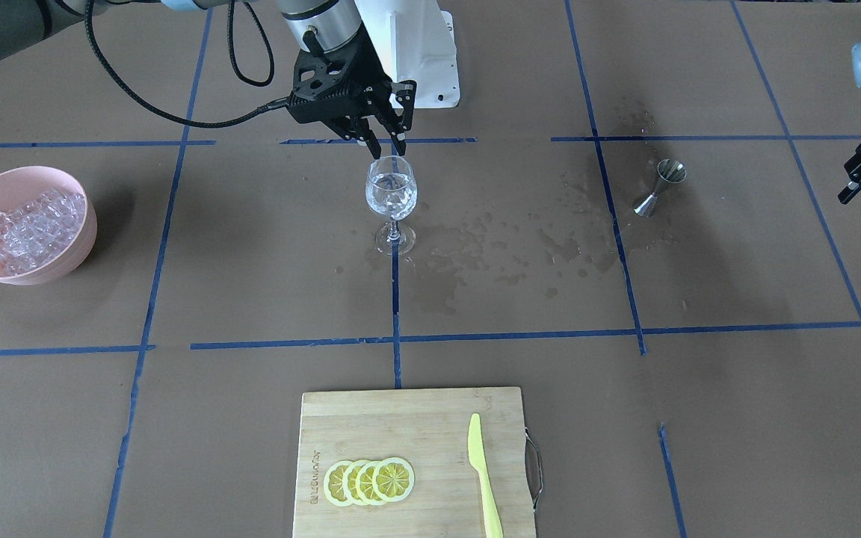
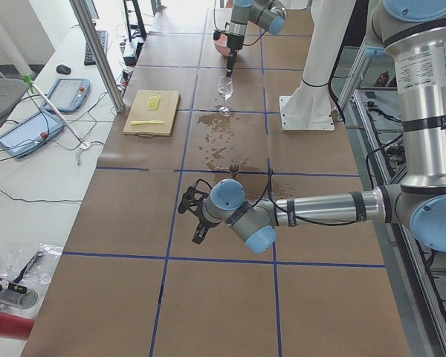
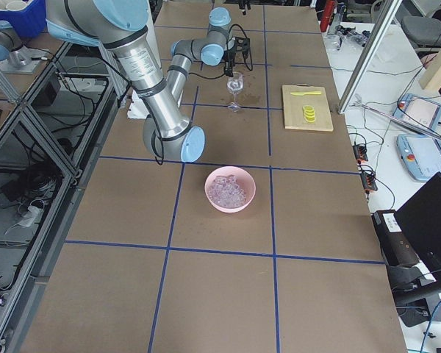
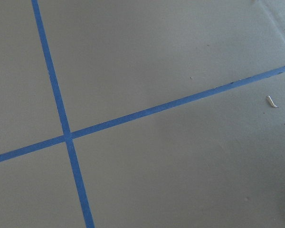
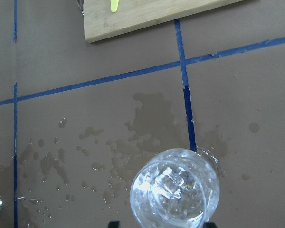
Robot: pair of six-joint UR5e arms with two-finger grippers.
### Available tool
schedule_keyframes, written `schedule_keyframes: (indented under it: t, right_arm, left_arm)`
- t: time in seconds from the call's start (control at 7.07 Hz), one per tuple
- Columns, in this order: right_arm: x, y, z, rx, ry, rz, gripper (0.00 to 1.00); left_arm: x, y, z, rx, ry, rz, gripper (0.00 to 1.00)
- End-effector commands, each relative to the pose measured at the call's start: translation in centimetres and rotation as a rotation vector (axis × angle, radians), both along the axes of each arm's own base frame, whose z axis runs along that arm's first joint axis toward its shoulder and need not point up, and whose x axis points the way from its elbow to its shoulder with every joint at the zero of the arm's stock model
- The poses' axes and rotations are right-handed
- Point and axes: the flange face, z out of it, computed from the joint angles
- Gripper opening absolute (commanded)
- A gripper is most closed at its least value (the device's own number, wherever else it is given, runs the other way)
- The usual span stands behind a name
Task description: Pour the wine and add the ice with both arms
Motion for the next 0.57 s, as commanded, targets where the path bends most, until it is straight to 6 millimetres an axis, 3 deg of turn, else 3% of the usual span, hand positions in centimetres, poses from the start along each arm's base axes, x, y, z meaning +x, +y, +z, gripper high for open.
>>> schedule_keyframes:
  t: [0.0, 0.28, 0.42]
  right_arm:
    - [5.9, -1.2, 4.0, -0.019, 0.014, 0.035, 1.00]
    - [14.4, -6.3, 12.1, 0.008, 0.110, -0.016, 1.00]
    - [19.0, -8.0, 17.3, 0.041, 0.185, -0.037, 1.00]
  left_arm:
    - [0.0, -0.2, 0.2, 0.006, -0.008, 0.002, 1.00]
    - [-0.7, -0.9, 1.1, 0.100, -0.133, 0.014, 1.00]
    - [-0.7, -1.1, 1.5, 0.052, -0.145, 0.020, 1.00]
